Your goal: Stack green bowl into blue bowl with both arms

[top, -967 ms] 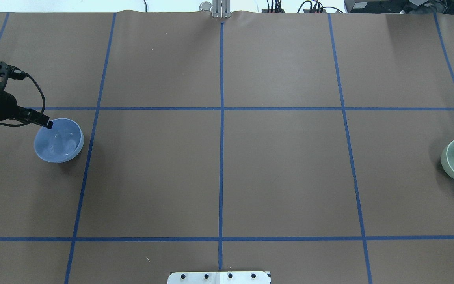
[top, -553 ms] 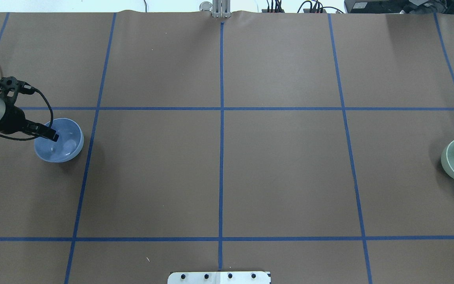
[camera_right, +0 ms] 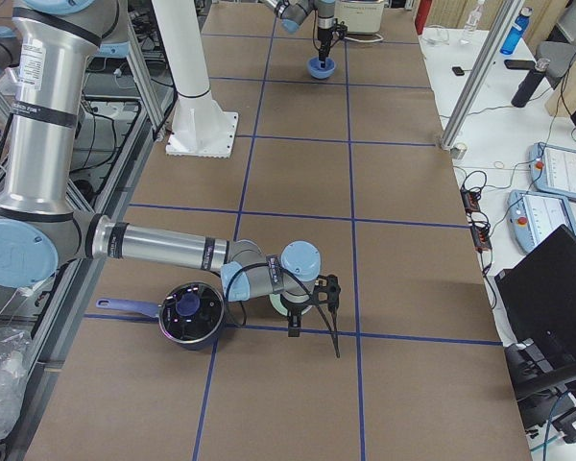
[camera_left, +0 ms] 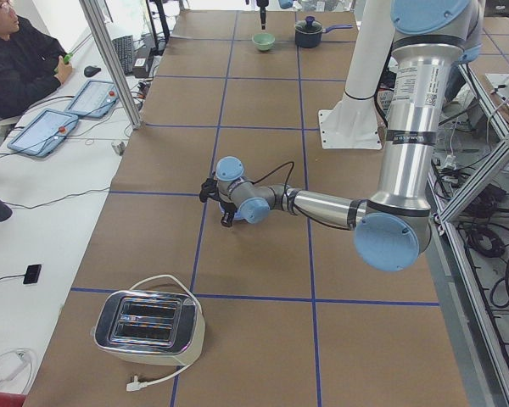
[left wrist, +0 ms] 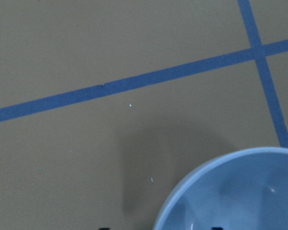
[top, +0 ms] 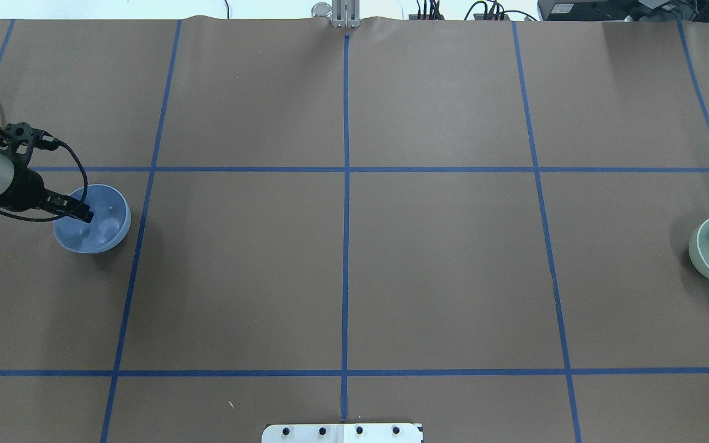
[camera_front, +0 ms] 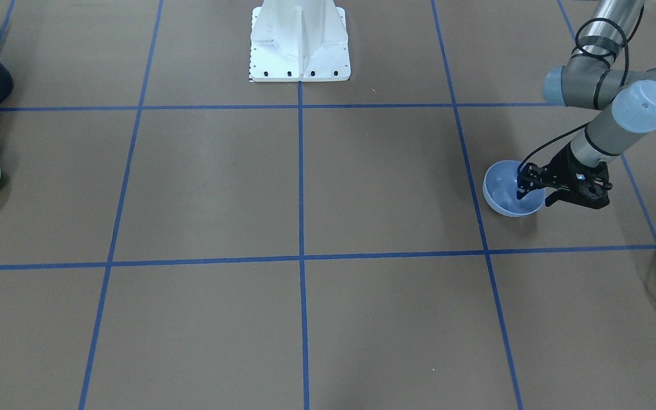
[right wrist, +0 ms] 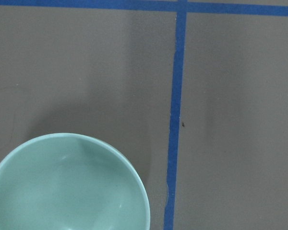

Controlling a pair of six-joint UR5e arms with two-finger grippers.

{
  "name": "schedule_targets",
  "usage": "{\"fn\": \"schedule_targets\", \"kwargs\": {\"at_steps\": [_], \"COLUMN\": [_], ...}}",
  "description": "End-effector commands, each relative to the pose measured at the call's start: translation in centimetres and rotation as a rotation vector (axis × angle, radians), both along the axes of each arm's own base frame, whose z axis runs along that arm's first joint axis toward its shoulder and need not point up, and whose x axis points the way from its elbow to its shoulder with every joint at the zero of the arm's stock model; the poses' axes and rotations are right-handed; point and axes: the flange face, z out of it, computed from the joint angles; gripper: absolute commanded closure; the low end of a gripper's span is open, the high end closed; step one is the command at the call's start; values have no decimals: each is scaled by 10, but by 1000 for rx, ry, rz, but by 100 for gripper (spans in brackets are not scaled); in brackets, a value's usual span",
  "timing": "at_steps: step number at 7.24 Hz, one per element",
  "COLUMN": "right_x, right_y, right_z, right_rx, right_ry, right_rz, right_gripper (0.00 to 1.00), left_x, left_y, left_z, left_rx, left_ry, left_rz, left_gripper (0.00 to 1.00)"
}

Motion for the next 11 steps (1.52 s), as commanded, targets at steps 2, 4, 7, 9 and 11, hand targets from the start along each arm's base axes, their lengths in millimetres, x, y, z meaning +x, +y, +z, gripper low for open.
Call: {"fn": "schedule_targets", "kwargs": {"at_steps": [2, 4, 7, 9, 11], "right_x": [-1, -3, -10, -19, -32], "right_y": [0, 0, 0, -1, -14], "right_z": [0, 1, 1, 6, 7], "right_rx": [0, 1, 1, -6, -1], "right_ry": [0, 3, 4, 8, 8], "right_rz": [-2, -8, -24, -44, -65], "right_gripper": [1, 2, 4, 6, 7], "left_x": [-3, -3, -1, 8, 22], "left_y": [3, 3, 7, -8, -24], "left_z": [-15, -14, -41, -108, -167], "left_rx": [14, 15, -10, -50, -87], "left_ry": [18, 17, 103, 76, 82], "left_rz": [4, 3, 69, 63, 33], "left_gripper": [65, 100, 100, 100, 100]}}
